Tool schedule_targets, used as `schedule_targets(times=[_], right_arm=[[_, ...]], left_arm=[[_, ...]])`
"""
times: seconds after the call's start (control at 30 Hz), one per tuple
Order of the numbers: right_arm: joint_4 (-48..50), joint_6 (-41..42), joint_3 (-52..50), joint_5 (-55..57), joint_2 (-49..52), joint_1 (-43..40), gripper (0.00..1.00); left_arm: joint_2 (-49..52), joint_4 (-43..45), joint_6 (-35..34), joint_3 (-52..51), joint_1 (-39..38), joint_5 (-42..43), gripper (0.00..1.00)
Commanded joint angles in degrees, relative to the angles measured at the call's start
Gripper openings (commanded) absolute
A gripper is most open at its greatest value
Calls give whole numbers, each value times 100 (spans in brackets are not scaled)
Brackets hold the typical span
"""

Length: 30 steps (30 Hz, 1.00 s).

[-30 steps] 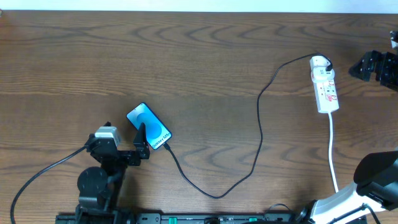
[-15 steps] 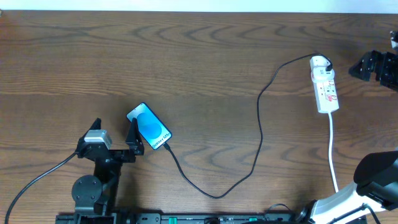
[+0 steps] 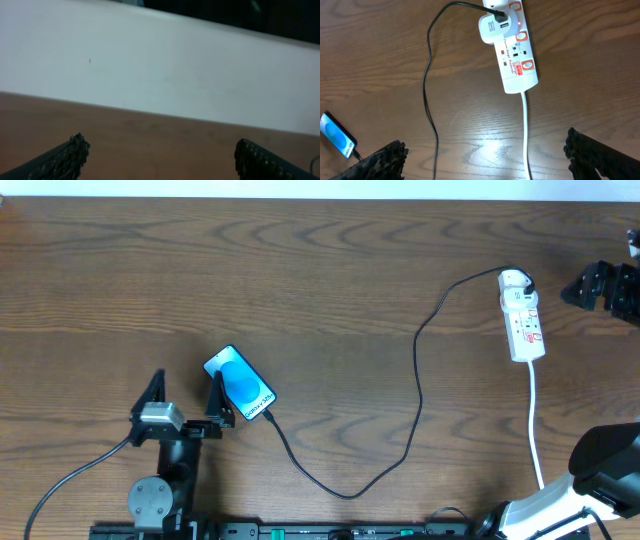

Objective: Plug charger to phone and switch on socket

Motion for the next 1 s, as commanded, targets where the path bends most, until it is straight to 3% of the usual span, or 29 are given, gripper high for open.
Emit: schedule_targets(times=[0.0,0.4,0.63,0.97], right_arm=[[-4,33,92,-11,-57,22,99],[-4,33,92,-11,-59,22,99],[-2,33,92,-11,-57,22,99],[-4,33,92,-11,-57,22,99]], left_arm=[[-74,107,-28,-63,101,107,96],[-74,-321,-26,-63,212,120,96],[-74,-1722,-26,-63,212,120,96],[-74,-1740,-26,-63,210,98,96]])
